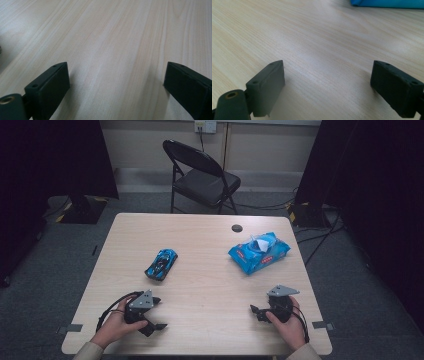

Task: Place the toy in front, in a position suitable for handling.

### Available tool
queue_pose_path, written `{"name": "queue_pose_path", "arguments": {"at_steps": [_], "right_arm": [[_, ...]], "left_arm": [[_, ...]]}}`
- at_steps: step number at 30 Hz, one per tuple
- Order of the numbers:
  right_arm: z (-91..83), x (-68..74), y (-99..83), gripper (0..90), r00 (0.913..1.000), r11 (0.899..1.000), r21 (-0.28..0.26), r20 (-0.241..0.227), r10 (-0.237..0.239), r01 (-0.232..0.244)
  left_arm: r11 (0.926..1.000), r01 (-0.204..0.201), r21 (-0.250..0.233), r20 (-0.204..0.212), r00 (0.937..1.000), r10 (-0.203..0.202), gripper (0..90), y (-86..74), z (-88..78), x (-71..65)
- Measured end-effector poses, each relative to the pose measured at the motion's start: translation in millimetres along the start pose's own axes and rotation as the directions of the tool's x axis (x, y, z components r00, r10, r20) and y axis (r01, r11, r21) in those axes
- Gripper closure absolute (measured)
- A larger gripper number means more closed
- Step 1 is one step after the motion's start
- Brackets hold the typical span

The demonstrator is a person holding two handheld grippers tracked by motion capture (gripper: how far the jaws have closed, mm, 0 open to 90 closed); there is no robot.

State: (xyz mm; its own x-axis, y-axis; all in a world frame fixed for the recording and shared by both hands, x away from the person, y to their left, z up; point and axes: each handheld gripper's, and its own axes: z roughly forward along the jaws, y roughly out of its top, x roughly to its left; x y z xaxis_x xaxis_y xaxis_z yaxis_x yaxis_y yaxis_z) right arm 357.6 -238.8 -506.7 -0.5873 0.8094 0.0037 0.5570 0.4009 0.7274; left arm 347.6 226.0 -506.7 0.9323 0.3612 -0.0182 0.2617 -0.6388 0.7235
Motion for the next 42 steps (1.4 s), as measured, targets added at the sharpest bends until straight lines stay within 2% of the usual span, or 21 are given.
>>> {"name": "queue_pose_path", "arguments": {"at_steps": [9, 11, 13, 15, 16, 17, 18, 23, 27, 28, 29, 31, 32, 33, 34, 37, 39, 40, 41, 42], "right_arm": [[0.3, -0.1, 0.1, 11.2, 1.0000, 1.000, 0.000, -0.001, 0.000, 0.000], [0.3, -0.2, 0.2, 11.2, 1.0000, 1.000, 0.000, -0.002, 0.000, 0.000], [0.3, -0.2, 0.2, 11.1, 1.0000, 1.000, 0.000, -0.002, 0.000, 0.000], [0.3, -0.2, 0.2, 11.1, 1.0000, 1.000, 0.000, -0.002, 0.000, 0.000], [0.3, -0.2, 0.2, 11.0, 1.0000, 1.000, 0.000, -0.002, -0.001, 0.001], [0.3, -0.2, 0.2, 11.0, 1.0000, 1.000, 0.000, -0.002, -0.001, 0.001], [0.5, -0.1, 0.2, 10.3, 1.0000, 1.000, 0.001, -0.005, -0.004, 0.004], [0.6, -0.1, 0.2, 10.3, 1.0000, 1.000, 0.001, -0.005, -0.005, 0.005], [0.6, -0.1, 0.3, 10.3, 1.0000, 1.000, 0.001, -0.005, -0.005, 0.005], [0.6, -0.1, 0.3, 10.3, 1.0000, 1.000, 0.001, -0.005, -0.005, 0.005], [0.6, -0.1, 0.3, 10.3, 1.0000, 1.000, 0.001, -0.005, -0.005, 0.005], [0.5, -0.1, 0.3, 10.3, 1.0000, 1.000, 0.001, -0.005, -0.005, 0.005], [0.5, -0.1, 0.3, 10.3, 1.0000, 1.000, 0.001, -0.005, -0.005, 0.005], [0.6, -0.1, 0.3, 10.3, 1.0000, 1.000, 0.001, -0.005, -0.005, 0.005], [0.6, -0.1, 0.3, 10.2, 1.0000, 1.000, 0.001, -0.005, -0.005, 0.005], [0.5, -0.1, 0.3, 10.2, 1.0000, 1.000, 0.001, -0.005, -0.005, 0.005], [0.6, -0.1, 0.3, 10.3, 1.0000, 1.000, 0.001, -0.005, -0.004, 0.004], [0.5, -0.1, 0.3, 10.2, 1.0000, 1.000, 0.001, -0.005, -0.005, 0.005], [0.5, -0.1, 0.3, 10.2, 1.0000, 1.000, 0.001, -0.005, -0.005, 0.005], [0.6, -0.1, 0.3, 10.3, 1.0000, 1.000, 0.001, -0.005, -0.005, 0.005]], "left_arm": [[1.0000, 0.005, -0.001, 0.000, 1.0000, -0.005, 3.9, 0.3, 0.5, -0.6], [0.9998, 0.015, -0.008, -0.005, 0.9999, -0.015, 7.4, -0.2, -0.3, -0.3], [0.9987, 0.047, -0.020, -0.013, 0.9988, -0.047, 11.5, -0.4, -2.6, 1.3], [0.9984, 0.054, -0.018, -0.015, 0.9984, -0.055, 17.1, 0.2, -3.9, 2.3], [0.9971, 0.076, -0.006, -0.027, 0.9967, -0.076, 15.9, 1.5, -4.9, 3.1], [0.9971, 0.076, -0.006, -0.027, 0.9967, -0.076, 15.9, 1.5, -4.9, 3.1], [0.9958, 0.091, 0.000, -0.052, 0.9945, -0.091, 16.1, 3.7, -6.0, 2.9], [0.9947, 0.100, -0.023, -0.061, 0.9929, -0.102, 16.9, 9.5, -13.1, 6.0], [0.9845, 0.165, -0.060, -0.112, 0.9790, -0.171, 16.8, 18.7, -25.8, 18.6], [0.9792, 0.188, -0.077, -0.138, 0.9707, -0.197, 16.8, 21.8, -30.2, 25.4], [0.9792, 0.188, -0.077, -0.138, 0.9707, -0.197, 16.8, 21.8, -30.2, 25.4], [0.9771, 0.200, -0.073, -0.174, 0.9622, -0.210, 16.8, 28.0, -33.7, 35.6], [0.9771, 0.200, -0.073, -0.174, 0.9622, -0.210, 16.9, 28.0, -33.7, 35.6], [0.9763, 0.204, -0.074, -0.190, 0.9581, -0.214, 16.9, 33.1, -33.2, 41.7], [0.9764, 0.203, -0.074, -0.186, 0.9591, -0.213, 16.8, 35.3, -32.2, 44.1], [0.9743, 0.214, -0.072, -0.202, 0.9534, -0.224, 16.6, 41.0, -28.8, 50.2], [0.9734, 0.217, -0.074, -0.203, 0.9522, -0.228, 16.6, 42.6, -28.1, 53.0], [0.9709, 0.230, -0.067, -0.207, 0.9487, -0.239, 16.2, 46.4, -26.5, 58.7], [0.9709, 0.230, -0.067, -0.207, 0.9487, -0.239, 16.1, 46.4, -26.5, 58.7], [0.9694, 0.236, -0.069, -0.215, 0.9453, -0.245, 16.1, 49.0, -25.4, 63.6]]}}
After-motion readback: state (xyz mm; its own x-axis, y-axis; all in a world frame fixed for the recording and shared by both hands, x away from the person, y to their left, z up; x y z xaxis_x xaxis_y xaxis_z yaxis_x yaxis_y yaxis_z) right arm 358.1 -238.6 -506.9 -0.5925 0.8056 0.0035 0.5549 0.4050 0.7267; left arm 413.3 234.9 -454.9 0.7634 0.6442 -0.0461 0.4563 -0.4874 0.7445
